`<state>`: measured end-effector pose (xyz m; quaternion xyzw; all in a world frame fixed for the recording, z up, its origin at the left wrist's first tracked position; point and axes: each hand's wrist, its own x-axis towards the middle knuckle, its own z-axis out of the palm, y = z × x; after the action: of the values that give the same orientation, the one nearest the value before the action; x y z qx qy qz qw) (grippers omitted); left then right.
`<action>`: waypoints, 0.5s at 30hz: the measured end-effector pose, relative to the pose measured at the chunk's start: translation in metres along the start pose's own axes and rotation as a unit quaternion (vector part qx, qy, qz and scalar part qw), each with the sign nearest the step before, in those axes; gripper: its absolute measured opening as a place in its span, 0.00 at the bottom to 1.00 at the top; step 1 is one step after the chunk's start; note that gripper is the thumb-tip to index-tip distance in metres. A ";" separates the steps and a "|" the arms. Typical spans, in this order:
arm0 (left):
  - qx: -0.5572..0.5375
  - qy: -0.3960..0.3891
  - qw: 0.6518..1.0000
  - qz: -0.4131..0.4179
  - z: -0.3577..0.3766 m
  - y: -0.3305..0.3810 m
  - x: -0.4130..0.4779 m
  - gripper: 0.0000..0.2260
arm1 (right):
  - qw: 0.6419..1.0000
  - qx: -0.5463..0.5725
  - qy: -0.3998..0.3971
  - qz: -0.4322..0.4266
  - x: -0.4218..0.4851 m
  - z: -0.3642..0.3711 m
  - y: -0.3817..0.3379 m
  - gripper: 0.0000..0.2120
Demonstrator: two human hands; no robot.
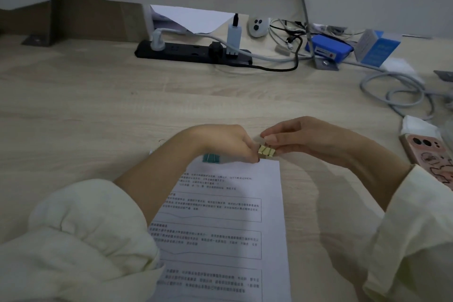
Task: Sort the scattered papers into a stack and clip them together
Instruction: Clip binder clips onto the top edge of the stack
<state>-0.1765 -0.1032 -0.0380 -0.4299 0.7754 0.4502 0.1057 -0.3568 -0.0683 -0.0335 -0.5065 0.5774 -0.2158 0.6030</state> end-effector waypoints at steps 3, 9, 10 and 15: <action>-0.023 -0.036 0.999 0.000 -0.006 -0.002 0.004 0.09 | 0.999 0.026 -0.027 0.015 0.007 -0.004 0.002 0.22; -0.069 -0.057 0.996 0.014 -0.008 -0.011 0.008 0.08 | 0.999 0.006 -0.037 0.015 0.016 -0.006 0.003 0.19; -0.068 -0.054 0.996 0.016 -0.008 -0.012 0.008 0.06 | 0.999 0.004 -0.033 0.009 0.017 -0.006 0.003 0.17; -0.059 -0.032 0.997 0.026 -0.007 -0.016 0.009 0.05 | 0.999 -0.034 -0.016 -0.015 0.021 -0.002 -0.001 0.12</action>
<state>-0.1682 -0.1174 -0.0485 -0.4001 0.7549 0.5112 0.0933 -0.3535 -0.0872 -0.0417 -0.5386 0.5667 -0.1975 0.5914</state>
